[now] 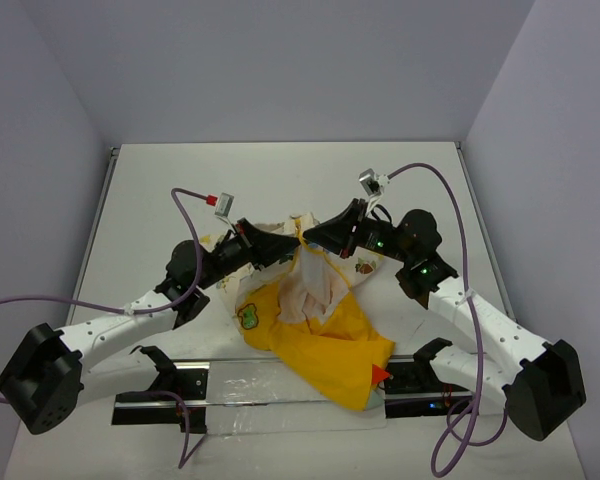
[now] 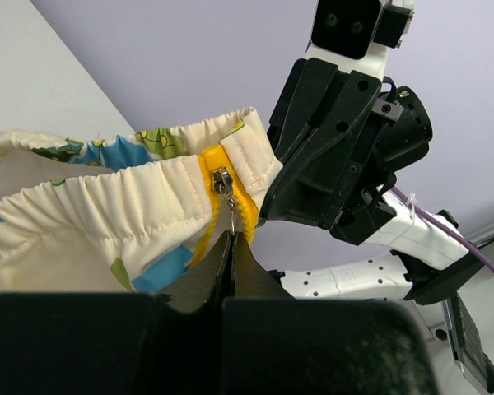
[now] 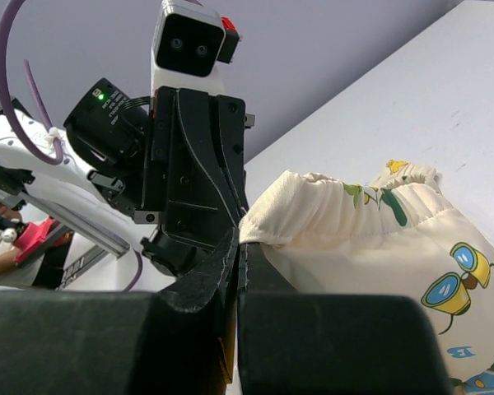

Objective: Zip up the jacket

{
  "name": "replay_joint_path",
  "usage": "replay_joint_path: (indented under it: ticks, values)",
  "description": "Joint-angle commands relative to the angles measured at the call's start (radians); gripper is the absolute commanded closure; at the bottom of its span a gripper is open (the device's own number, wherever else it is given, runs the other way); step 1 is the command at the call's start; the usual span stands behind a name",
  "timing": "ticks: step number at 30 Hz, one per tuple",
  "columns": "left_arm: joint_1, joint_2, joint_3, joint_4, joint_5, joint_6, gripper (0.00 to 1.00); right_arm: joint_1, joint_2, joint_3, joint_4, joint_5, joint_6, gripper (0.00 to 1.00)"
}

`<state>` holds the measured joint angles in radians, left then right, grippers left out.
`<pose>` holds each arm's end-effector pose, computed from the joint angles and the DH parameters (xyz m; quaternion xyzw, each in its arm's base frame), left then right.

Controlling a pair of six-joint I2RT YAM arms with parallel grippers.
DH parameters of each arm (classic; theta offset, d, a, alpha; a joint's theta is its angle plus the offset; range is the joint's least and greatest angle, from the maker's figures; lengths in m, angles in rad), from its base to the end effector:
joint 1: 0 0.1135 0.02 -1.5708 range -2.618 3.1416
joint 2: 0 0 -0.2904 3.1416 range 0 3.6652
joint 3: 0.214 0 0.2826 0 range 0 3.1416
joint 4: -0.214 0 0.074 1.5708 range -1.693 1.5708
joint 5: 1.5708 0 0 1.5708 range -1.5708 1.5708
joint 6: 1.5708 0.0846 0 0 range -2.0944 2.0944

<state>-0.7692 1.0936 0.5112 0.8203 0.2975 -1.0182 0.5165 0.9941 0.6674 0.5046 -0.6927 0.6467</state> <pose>0.1989 -0.2270 0.3062 0.0397 0.6211 -0.6633 0.4156 0.2162 0.1849 0.3498 -0.2206 0.6191 0.5784 0.4833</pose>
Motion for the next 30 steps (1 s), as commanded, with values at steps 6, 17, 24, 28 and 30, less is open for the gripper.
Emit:
replay_joint_path:
  ticks: [6,17,24,28,30]
  values:
    - [-0.002,0.052,-0.03,0.178,0.115,-0.092,1.0,-0.001,0.001,0.067,0.016,0.053,-0.062,1.0]
    - [0.007,0.034,-0.079,0.24,0.119,-0.124,1.0,-0.009,0.001,0.099,-0.043,0.075,-0.119,1.0]
    - [0.03,0.029,-0.095,0.31,0.134,-0.17,1.0,-0.01,0.023,0.07,-0.026,0.071,-0.108,1.0]
    - [0.03,0.066,-0.09,0.36,0.16,-0.196,1.0,-0.01,0.035,0.066,0.012,0.06,-0.085,1.0]
    - [0.03,0.08,-0.087,0.36,0.166,-0.199,1.0,-0.009,0.037,0.068,0.023,0.058,-0.077,1.0]
